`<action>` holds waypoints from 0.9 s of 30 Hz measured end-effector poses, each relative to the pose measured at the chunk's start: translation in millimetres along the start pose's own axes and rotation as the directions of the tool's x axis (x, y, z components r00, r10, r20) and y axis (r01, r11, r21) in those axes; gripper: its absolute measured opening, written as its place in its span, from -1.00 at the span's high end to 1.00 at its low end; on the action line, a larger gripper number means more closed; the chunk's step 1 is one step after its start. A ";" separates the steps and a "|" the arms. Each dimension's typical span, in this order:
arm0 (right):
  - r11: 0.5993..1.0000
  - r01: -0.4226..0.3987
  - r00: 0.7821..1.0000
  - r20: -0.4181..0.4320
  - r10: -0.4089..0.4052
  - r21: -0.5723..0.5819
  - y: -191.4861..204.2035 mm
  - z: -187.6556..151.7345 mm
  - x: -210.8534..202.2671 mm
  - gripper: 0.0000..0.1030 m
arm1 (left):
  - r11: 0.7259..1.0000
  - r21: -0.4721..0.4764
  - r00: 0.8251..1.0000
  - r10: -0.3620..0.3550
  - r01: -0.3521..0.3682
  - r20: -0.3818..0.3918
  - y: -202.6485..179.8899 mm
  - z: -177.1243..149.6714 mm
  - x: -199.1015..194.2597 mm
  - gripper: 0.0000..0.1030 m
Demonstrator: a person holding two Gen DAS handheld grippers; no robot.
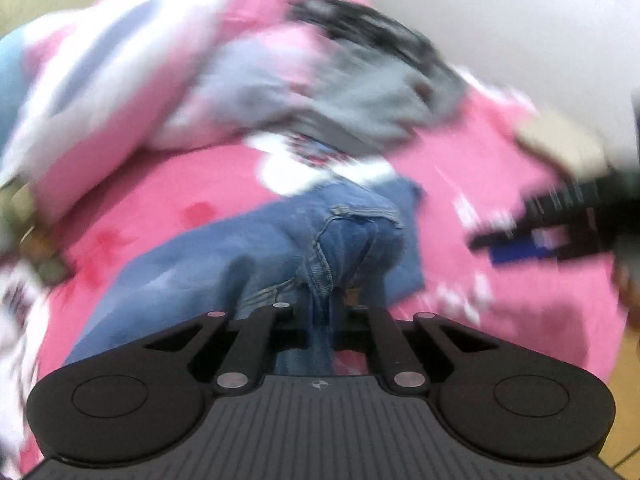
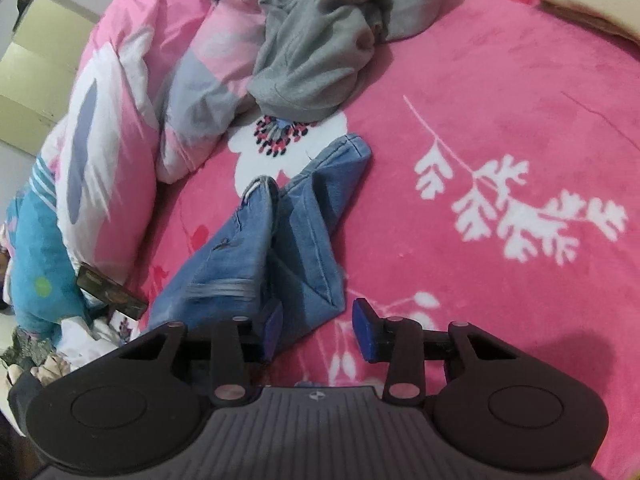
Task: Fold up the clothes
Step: 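Move both grippers down toward the blue jeans waistband, then grasp the jeans waistband with the left gripper while the right gripper grasps the waistband too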
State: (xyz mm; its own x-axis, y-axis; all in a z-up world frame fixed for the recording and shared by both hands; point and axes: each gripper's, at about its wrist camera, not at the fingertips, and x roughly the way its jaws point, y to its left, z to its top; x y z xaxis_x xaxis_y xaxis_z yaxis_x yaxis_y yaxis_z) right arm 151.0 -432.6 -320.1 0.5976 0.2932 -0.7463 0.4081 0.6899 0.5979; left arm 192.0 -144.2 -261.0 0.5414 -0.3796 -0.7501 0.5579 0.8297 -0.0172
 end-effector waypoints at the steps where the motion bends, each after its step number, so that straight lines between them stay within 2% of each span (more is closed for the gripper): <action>1: 1.000 -0.023 1.000 0.000 0.023 0.013 1.3 0.0 0.0 0.19 | 0.998 -0.064 1.000 0.016 -0.015 0.007 14.0 1.8 -10.2 0.91; 4: 0.994 -0.095 0.995 0.001 0.095 0.057 6.4 0.6 1.8 0.19 | 0.973 -0.218 0.996 0.081 -0.075 0.019 56.1 0.3 -34.2 0.91; 6: 0.983 -0.159 0.987 0.004 0.160 0.094 16.1 3.0 9.1 0.18 | 0.939 -0.326 0.992 0.126 -0.113 0.020 85.4 -4.6 -50.1 0.91; 10: 0.973 -0.229 0.973 -0.033 0.231 0.041 55.3 3.1 31.3 0.18 | 0.837 -0.518 0.979 0.202 -0.177 -0.009 132.6 -26.9 -84.6 0.91; 13: 0.960 -0.278 0.956 -0.098 0.276 -0.012 88.9 1.7 53.5 0.18 | 0.773 -0.592 0.966 0.254 -0.227 -0.039 151.6 -52.0 -103.3 0.91; 15: 0.952 -0.304 0.942 -0.164 0.293 -0.045 107.8 -4.1 68.6 0.16 | 0.718 -0.645 0.956 0.286 -0.262 -0.070 165.7 -72.9 -110.2 0.91; 18: 0.946 -0.304 0.931 -0.245 0.270 -0.111 136.1 -17.6 89.6 0.14 | 0.627 -0.732 0.954 0.282 -0.266 -0.105 193.7 -104.2 -109.1 0.90; 19: 0.946 -0.295 0.931 -0.264 0.253 -0.135 143.9 -22.8 95.3 0.14 | 0.607 -0.754 0.959 0.262 -0.250 -0.107 202.6 -113.4 -104.9 0.87; 20: 0.948 -0.276 0.935 -0.275 0.225 -0.161 149.7 -28.2 98.2 0.12 | 0.599 -0.766 0.963 0.248 -0.234 -0.100 209.5 -119.9 -102.9 0.84; 21: 0.949 -0.250 0.940 -0.283 0.191 -0.190 154.7 -34.1 99.6 0.11 | 0.604 -0.768 0.969 0.231 -0.215 -0.090 213.7 -123.4 -100.2 0.78; 23: 0.950 -0.186 0.954 -0.279 0.113 -0.252 160.9 -46.4 97.5 0.11 | 0.616 -0.763 0.974 0.212 -0.197 -0.081 215.8 -125.9 -100.4 0.55; 24: 0.949 -0.165 0.957 -0.275 0.089 -0.268 160.9 -52.6 93.5 0.11 | 0.615 -0.766 0.976 0.203 -0.190 -0.079 214.8 -126.9 -103.2 0.36; 26: 0.945 -0.130 0.962 -0.270 0.046 -0.299 158.8 -65.3 83.7 0.11 | 0.619 -0.766 0.980 0.186 -0.172 -0.069 209.6 -131.4 -111.5 0.25; 27: 0.939 -0.117 0.960 -0.278 0.024 -0.325 156.7 -72.1 77.9 0.11 | 0.623 -0.763 0.981 0.182 -0.172 -0.072 204.7 -134.6 -116.5 0.12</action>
State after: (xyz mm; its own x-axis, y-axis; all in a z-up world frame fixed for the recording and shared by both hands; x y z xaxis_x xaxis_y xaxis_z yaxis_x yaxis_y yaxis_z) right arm 211.7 -254.0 -305.6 0.3919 0.4816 -0.7839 0.0889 0.8282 0.5533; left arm 158.4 124.9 -266.1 0.5873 -0.1918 -0.7863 -0.2251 0.8945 -0.3863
